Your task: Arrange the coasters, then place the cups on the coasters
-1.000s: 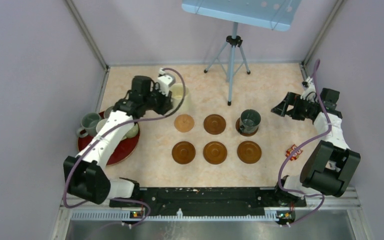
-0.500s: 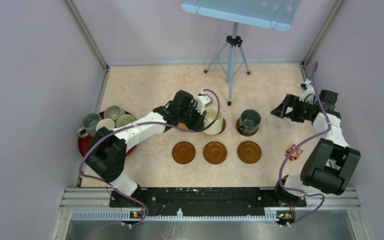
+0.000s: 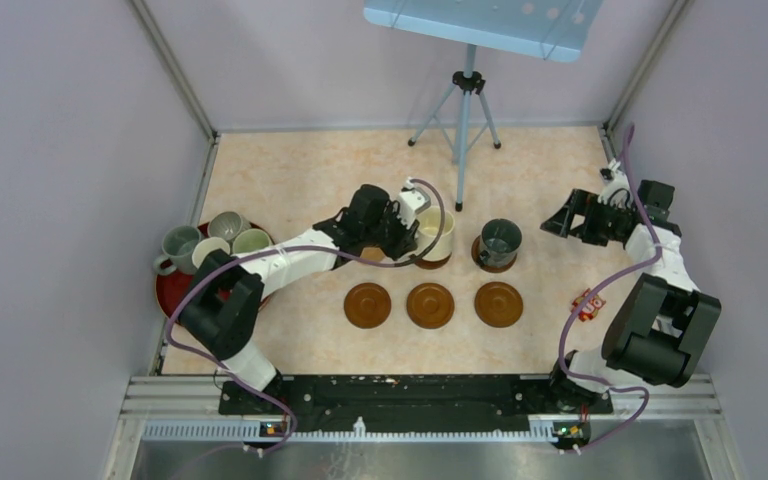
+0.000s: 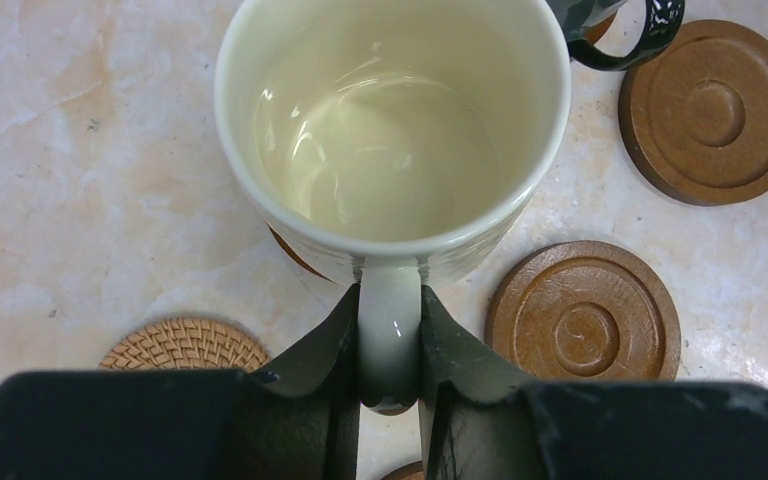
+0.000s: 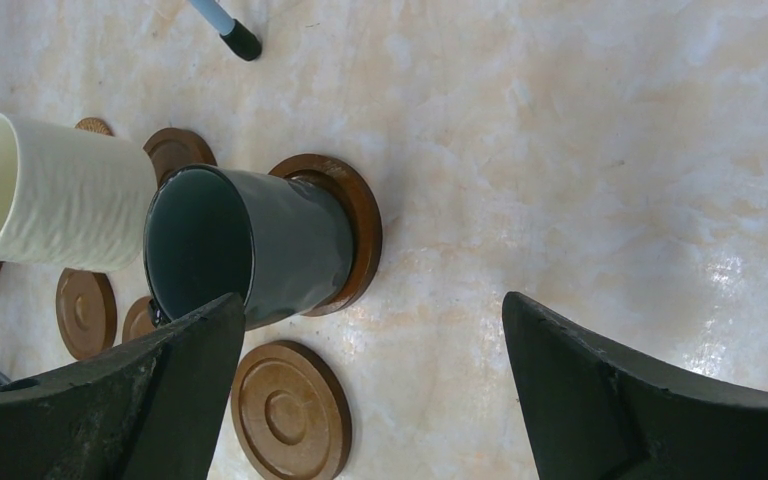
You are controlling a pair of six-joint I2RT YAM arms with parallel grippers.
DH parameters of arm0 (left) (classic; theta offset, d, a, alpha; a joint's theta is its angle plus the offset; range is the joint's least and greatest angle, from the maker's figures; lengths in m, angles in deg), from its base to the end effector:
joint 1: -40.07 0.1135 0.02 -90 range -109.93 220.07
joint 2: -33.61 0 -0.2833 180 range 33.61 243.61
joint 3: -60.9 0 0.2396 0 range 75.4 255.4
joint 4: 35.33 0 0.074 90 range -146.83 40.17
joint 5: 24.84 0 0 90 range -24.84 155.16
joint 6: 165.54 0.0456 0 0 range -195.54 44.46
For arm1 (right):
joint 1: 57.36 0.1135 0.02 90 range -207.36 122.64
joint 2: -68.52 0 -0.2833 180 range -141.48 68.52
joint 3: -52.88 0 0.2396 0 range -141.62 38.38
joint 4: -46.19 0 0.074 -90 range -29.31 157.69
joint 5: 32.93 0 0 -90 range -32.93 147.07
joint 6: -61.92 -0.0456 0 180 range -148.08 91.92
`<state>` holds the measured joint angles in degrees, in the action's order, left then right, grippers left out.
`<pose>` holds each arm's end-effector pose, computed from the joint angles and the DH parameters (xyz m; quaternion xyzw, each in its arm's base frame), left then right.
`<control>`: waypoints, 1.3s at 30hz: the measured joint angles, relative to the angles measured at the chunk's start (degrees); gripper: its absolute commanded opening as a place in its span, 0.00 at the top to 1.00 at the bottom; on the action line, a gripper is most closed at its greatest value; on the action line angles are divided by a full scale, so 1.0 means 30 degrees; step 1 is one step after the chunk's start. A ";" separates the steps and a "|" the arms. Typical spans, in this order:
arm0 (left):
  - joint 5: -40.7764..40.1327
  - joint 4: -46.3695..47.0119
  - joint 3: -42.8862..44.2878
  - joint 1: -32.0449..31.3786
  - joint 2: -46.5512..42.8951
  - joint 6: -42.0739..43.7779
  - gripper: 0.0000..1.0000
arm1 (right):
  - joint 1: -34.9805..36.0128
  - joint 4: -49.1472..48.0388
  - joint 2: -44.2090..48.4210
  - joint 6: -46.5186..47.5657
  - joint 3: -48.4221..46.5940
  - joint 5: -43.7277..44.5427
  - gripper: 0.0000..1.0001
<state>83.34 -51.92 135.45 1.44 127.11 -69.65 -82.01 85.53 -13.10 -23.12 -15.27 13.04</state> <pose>0.2719 -0.2355 0.2503 0.3995 0.7852 -0.2621 0.3939 0.2643 -0.0864 0.2529 0.0325 0.8862 0.2679 0.3766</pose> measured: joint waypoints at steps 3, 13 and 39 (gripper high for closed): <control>-0.0022 0.0699 -0.0641 0.0000 0.0000 0.0000 1.00 | 0.0000 0.0000 -0.0015 0.0007 0.0000 0.0000 0.01; -0.0036 0.2135 -0.1566 0.0000 0.0262 0.0036 1.00 | 0.0000 0.0007 -0.0109 0.0051 0.0000 0.0000 0.01; -0.0328 0.4699 -0.2324 -0.0036 0.1683 0.0539 0.68 | 0.0000 0.0029 -0.0342 0.0357 0.0000 0.0000 0.01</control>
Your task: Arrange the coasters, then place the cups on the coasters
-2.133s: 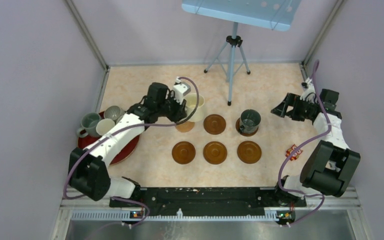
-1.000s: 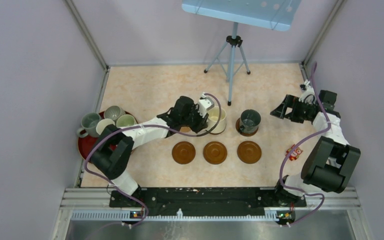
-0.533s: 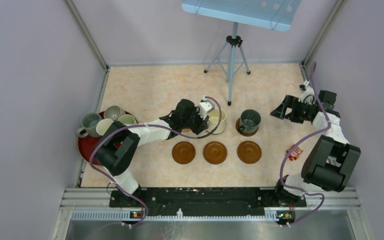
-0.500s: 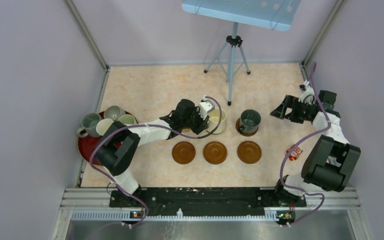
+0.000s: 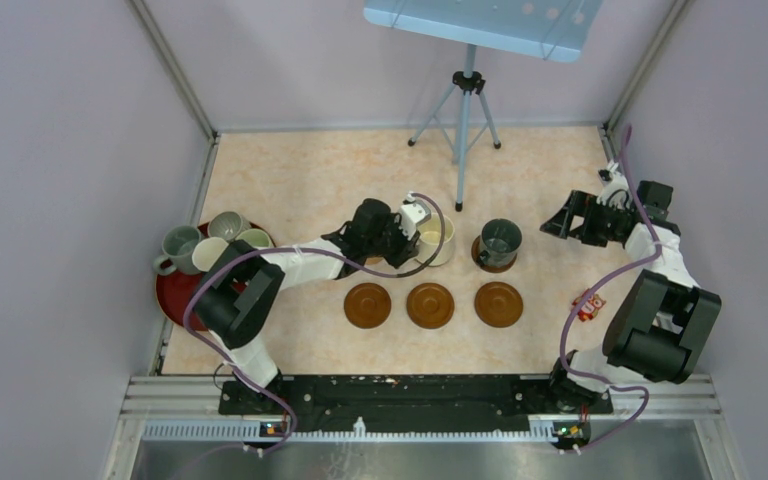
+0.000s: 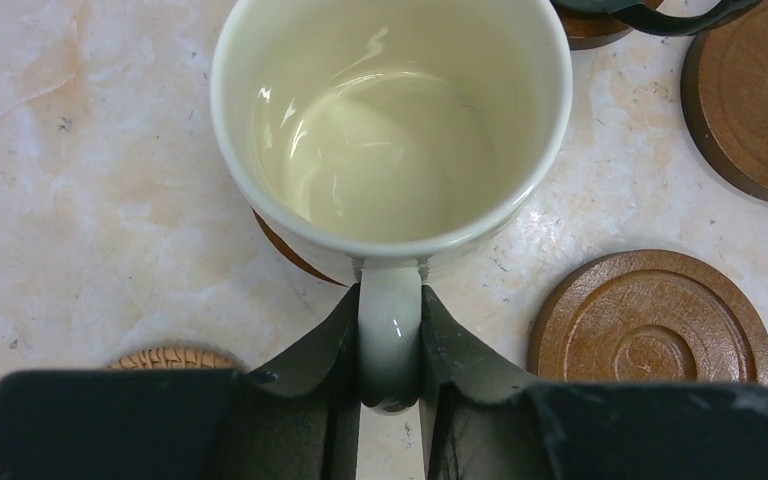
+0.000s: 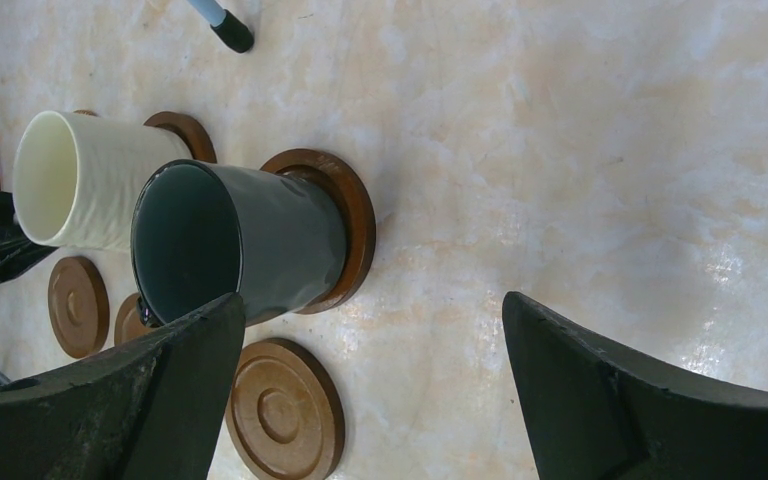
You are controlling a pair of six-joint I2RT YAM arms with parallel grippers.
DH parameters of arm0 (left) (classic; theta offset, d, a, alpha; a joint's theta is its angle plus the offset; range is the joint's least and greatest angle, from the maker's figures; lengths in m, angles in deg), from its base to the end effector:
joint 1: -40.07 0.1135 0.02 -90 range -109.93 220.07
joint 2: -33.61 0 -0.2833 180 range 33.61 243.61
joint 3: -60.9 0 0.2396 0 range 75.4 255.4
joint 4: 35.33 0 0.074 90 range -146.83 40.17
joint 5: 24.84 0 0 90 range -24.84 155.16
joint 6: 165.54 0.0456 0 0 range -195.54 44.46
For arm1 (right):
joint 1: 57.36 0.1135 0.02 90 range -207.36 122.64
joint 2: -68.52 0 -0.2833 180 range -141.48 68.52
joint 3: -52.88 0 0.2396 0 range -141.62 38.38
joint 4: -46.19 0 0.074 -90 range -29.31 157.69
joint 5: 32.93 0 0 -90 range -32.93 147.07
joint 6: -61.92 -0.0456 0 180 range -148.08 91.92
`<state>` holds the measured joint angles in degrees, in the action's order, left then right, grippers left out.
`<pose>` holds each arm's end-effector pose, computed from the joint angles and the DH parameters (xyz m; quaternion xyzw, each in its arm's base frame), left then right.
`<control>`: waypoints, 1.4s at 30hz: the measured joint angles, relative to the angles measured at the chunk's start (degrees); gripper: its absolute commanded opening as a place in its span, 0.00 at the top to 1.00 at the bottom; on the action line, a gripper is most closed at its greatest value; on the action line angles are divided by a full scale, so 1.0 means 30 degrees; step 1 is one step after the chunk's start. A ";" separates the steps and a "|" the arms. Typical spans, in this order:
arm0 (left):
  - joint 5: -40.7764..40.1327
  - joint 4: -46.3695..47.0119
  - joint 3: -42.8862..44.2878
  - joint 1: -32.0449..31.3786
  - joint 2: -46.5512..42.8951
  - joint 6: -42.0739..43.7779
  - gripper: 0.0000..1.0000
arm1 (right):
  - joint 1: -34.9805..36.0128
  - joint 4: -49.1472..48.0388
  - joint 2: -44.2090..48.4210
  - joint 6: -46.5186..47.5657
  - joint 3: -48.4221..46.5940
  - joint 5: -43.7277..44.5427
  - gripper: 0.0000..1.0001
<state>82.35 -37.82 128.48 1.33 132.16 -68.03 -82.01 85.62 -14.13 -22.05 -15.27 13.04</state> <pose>0.2768 -0.2393 0.2055 0.4071 0.7731 -0.2528 0.4156 0.2664 -0.0874 0.2482 0.0281 0.8887 0.2678 0.3711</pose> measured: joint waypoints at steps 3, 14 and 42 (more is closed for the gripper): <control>-0.0051 -0.0022 0.0000 0.0000 0.0000 0.0087 0.64 | 0.0000 0.0000 -0.0015 0.0000 0.0000 0.0000 0.01; -0.0437 0.0197 -0.0270 -0.0124 0.0000 0.0284 0.68 | 0.0000 0.0058 -0.0131 0.0131 0.0000 -0.0007 0.01; -0.2645 0.1202 -0.0721 -0.0699 0.0000 0.0561 0.77 | 0.0000 0.0313 -0.0131 0.0168 0.0000 -0.0080 0.01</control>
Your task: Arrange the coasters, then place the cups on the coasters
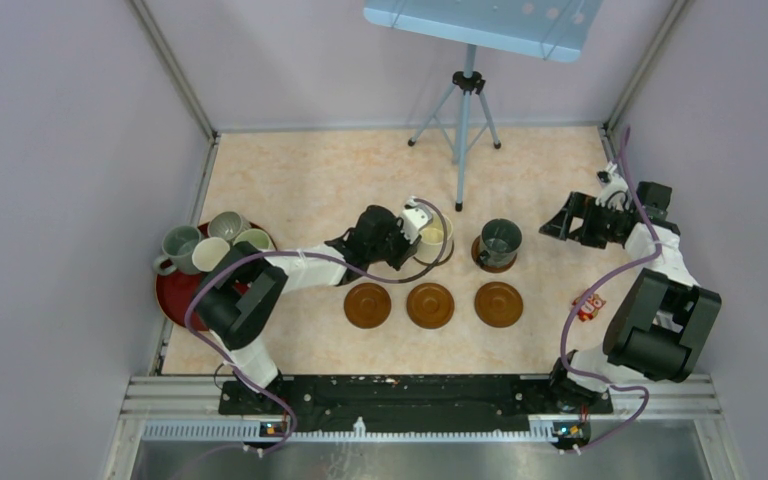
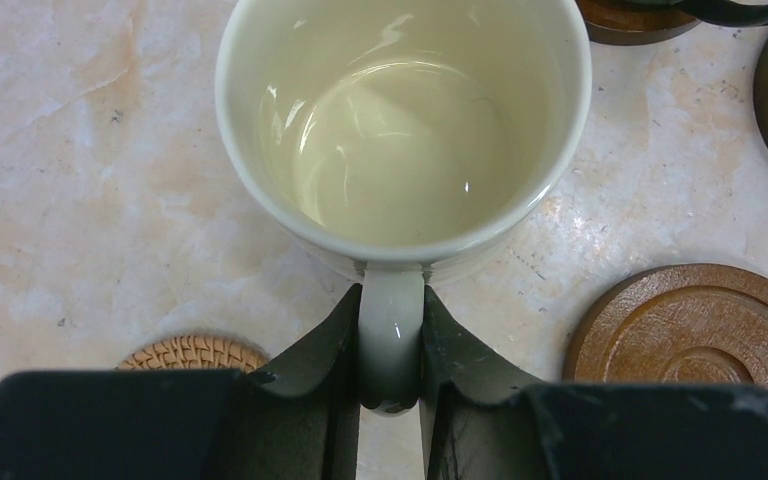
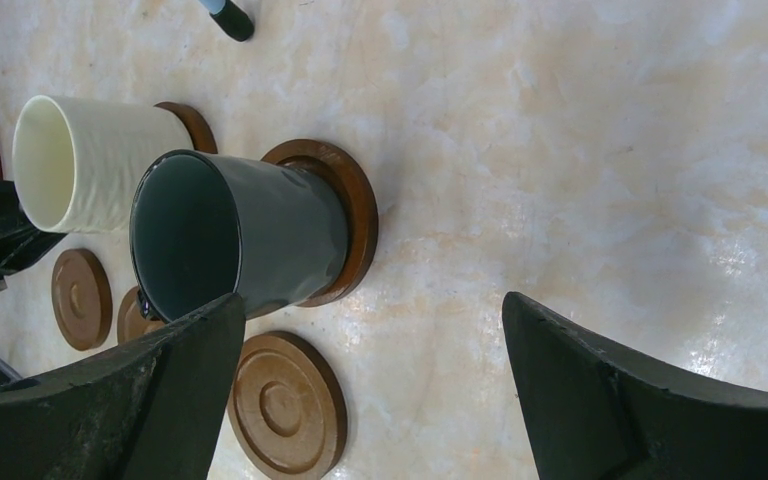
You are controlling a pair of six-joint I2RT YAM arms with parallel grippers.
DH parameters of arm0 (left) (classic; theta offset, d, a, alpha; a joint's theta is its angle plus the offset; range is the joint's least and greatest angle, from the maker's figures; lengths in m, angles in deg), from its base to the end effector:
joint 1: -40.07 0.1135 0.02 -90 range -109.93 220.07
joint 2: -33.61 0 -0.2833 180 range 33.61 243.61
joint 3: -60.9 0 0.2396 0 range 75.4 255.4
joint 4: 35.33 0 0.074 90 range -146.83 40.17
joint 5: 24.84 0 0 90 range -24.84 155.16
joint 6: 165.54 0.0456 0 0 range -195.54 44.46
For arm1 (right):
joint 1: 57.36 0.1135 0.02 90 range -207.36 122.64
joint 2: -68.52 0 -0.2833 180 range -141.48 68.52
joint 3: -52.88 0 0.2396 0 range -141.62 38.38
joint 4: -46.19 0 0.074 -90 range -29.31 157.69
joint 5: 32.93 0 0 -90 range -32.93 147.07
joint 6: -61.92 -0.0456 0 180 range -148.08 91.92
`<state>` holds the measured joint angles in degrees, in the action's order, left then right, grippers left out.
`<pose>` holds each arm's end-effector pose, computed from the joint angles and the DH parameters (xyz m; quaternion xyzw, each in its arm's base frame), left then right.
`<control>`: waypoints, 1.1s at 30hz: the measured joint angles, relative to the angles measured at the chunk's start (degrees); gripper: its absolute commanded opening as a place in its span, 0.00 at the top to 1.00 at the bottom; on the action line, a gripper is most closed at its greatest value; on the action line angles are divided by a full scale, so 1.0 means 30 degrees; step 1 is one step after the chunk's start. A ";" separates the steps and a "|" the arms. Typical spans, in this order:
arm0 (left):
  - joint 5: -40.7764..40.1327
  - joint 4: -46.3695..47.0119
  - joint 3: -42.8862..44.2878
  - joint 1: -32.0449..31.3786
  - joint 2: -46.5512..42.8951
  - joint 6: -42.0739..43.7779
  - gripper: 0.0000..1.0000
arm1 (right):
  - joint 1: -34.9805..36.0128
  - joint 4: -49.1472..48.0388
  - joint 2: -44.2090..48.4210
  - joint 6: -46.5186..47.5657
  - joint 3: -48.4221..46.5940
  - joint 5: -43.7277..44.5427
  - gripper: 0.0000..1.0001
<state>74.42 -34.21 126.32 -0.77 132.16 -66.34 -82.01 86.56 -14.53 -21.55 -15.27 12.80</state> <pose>0.2703 -0.2434 0.1996 0.4042 0.7734 -0.1996 0.4456 0.2660 -0.0870 0.2455 0.0282 0.8908 0.2721 0.3629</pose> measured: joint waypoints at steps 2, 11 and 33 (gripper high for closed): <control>0.0211 0.0022 0.0000 -0.0007 0.0029 0.0015 0.74 | 0.0000 0.0066 0.0000 0.0044 0.0000 0.0000 0.01; 0.1362 -0.0262 0.0452 0.0080 0.0401 -0.0044 0.68 | 0.0000 0.0219 0.0000 0.0189 0.0000 -0.0015 0.01; 0.1705 -0.7264 0.3096 0.0211 -0.1610 -0.0437 0.29 | 0.0000 0.0539 0.0015 0.0313 0.0000 -0.0189 0.01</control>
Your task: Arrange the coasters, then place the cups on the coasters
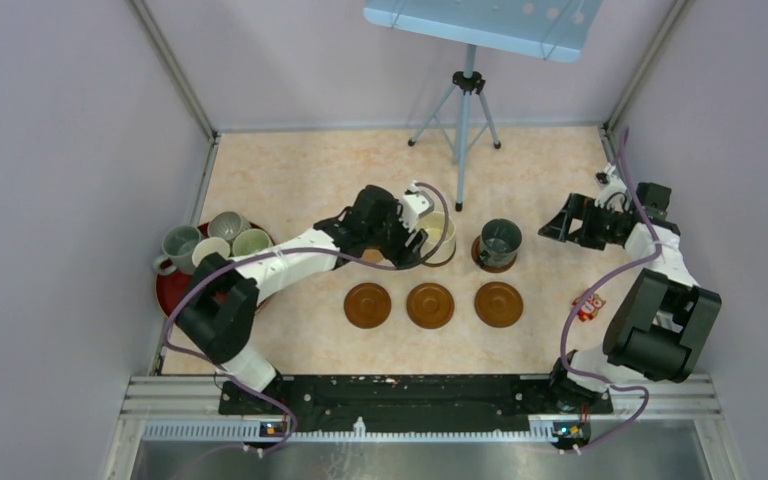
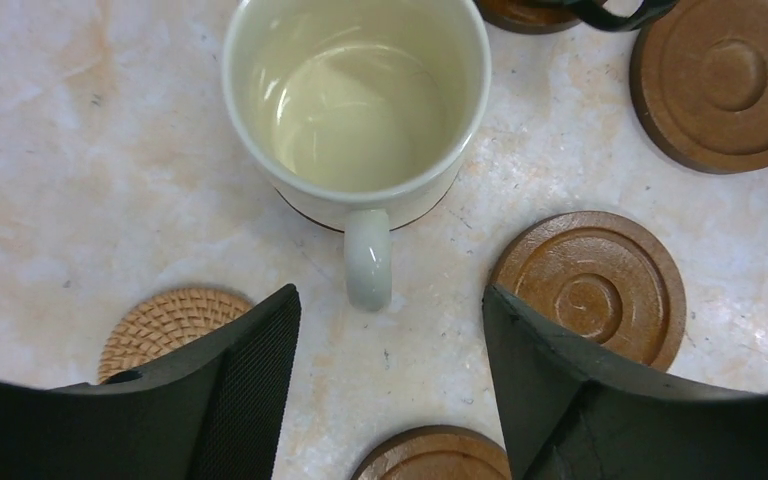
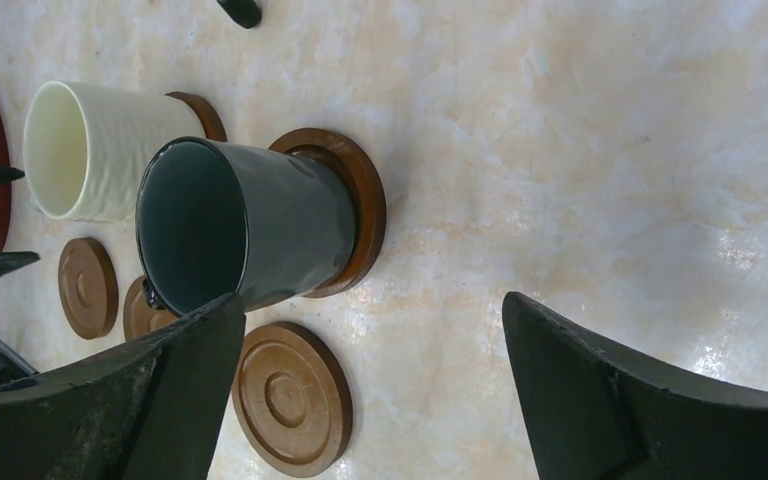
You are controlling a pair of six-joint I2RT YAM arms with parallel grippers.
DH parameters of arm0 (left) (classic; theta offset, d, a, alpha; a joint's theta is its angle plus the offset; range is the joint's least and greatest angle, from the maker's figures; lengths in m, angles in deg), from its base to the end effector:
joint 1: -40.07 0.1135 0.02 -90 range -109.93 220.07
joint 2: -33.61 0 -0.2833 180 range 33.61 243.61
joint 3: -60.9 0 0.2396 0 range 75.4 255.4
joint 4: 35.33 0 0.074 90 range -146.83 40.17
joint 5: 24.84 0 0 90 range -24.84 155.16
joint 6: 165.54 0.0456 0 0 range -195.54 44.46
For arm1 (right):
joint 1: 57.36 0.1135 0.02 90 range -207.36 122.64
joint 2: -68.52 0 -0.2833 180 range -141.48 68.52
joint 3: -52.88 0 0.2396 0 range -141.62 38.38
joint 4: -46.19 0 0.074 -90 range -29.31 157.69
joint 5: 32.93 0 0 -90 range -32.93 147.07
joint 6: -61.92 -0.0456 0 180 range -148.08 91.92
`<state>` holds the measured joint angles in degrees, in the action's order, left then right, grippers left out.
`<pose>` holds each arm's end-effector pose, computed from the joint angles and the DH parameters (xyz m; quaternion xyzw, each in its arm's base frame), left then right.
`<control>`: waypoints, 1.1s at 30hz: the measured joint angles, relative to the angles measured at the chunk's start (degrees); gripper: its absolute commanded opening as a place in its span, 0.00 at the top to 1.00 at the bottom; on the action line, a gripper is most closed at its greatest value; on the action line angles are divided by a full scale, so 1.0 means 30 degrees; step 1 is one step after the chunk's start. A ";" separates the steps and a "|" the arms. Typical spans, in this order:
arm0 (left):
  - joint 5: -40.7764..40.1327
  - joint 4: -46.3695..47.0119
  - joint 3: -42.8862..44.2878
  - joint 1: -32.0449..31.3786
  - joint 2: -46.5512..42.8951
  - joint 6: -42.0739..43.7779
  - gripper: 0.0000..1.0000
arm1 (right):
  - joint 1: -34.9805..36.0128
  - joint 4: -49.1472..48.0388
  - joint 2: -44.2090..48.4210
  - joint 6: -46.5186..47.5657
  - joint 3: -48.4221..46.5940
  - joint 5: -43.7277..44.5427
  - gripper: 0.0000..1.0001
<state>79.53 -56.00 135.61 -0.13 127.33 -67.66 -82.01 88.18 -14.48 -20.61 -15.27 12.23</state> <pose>0.2645 -0.2383 0.2427 0.4144 0.7985 -0.2261 0.3736 0.2636 -0.0856 0.2443 0.0247 0.8923 0.2783 0.3546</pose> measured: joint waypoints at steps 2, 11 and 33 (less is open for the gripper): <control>0.0262 -0.0867 0.0459 0.0197 -0.0634 0.0138 0.28 | 0.0000 0.0000 0.0007 0.0000 0.0000 -0.0073 0.01; 0.2186 -0.6003 0.2237 0.3344 -0.3504 0.0474 0.23 | 0.0000 0.0015 0.0015 0.0007 0.0000 -0.0226 0.01; 0.3687 -1.8265 0.3432 2.8458 -0.8138 1.1293 0.30 | 0.2696 0.0124 0.0182 0.0124 -0.1173 0.1552 0.01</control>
<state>90.59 -110.80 145.90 85.24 102.91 -33.78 -73.92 88.55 -13.94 -20.24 -18.79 16.89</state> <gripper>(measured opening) 0.728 0.985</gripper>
